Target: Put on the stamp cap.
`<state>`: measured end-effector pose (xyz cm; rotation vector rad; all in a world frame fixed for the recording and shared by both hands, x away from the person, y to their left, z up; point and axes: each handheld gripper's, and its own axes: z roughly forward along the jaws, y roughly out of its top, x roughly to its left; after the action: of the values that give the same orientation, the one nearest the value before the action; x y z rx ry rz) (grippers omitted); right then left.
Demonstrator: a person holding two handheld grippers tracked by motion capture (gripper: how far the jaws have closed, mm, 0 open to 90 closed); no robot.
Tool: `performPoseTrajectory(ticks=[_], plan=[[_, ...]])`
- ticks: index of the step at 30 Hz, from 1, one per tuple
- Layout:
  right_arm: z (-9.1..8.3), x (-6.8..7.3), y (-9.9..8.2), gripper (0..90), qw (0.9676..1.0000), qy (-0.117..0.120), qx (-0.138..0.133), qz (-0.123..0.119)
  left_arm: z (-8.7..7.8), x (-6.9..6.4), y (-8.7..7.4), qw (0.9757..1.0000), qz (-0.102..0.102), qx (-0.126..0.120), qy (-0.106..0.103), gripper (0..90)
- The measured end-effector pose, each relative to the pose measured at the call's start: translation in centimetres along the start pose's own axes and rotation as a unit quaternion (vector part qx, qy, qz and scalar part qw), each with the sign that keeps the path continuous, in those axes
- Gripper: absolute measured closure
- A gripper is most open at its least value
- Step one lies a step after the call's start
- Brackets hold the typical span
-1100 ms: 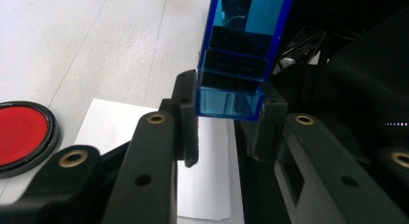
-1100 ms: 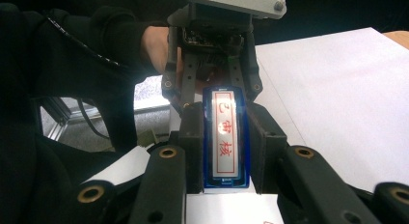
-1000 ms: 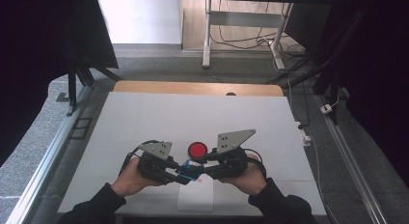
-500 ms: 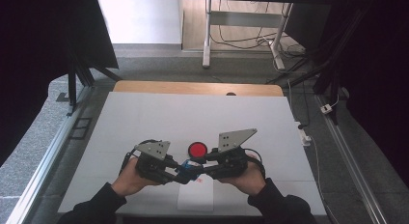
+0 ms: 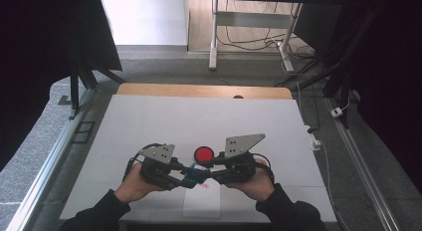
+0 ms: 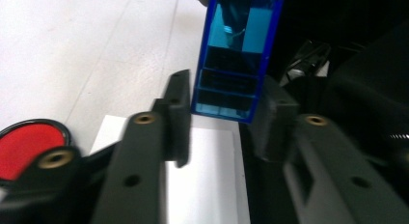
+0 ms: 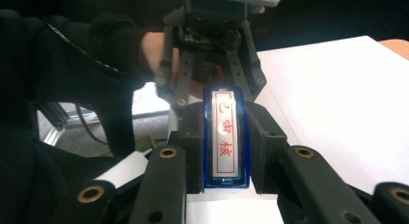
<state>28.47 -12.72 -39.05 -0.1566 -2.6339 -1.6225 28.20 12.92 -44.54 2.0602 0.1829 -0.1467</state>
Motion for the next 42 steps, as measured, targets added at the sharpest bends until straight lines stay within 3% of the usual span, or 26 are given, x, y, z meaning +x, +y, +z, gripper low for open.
performPoseTrajectory(ticks=[9,15,22,28,34,37,42], plan=[[-0.2,-0.1,-0.1,71.0,0.9999,-0.015,-0.001,-0.003,-1.2,-0.8,-0.4,0.9976,-0.031,0.005,0.061,42.1],[-0.3,0.0,-0.1,70.9,0.9997,-0.021,0.002,-0.007,-1.7,-1.5,-0.8,0.9932,-0.055,0.017,0.101,30.7],[-0.4,0.0,-0.2,70.9,0.9995,-0.031,0.002,-0.008,-2.6,-2.5,-1.8,0.9843,-0.085,0.030,0.152,19.6],[-0.5,0.0,-0.2,70.9,0.9991,-0.040,0.008,-0.008,-3.4,-3.7,-2.9,0.9748,-0.103,0.044,0.193,12.4],[-0.6,-0.1,-0.3,70.9,0.9986,-0.050,0.014,-0.008,-4.8,-4.5,-4.4,0.9672,-0.139,0.031,0.210,9.5],[-0.6,-0.2,-0.4,70.9,0.9984,-0.053,0.015,-0.007,-5.4,-4.8,-5.2,0.9611,-0.164,0.028,0.221,10.0],[-0.7,-0.4,-0.5,70.9,0.9978,-0.062,0.021,-0.007,-6.0,-5.3,-6.3,0.9543,-0.183,0.035,0.234,8.7]])
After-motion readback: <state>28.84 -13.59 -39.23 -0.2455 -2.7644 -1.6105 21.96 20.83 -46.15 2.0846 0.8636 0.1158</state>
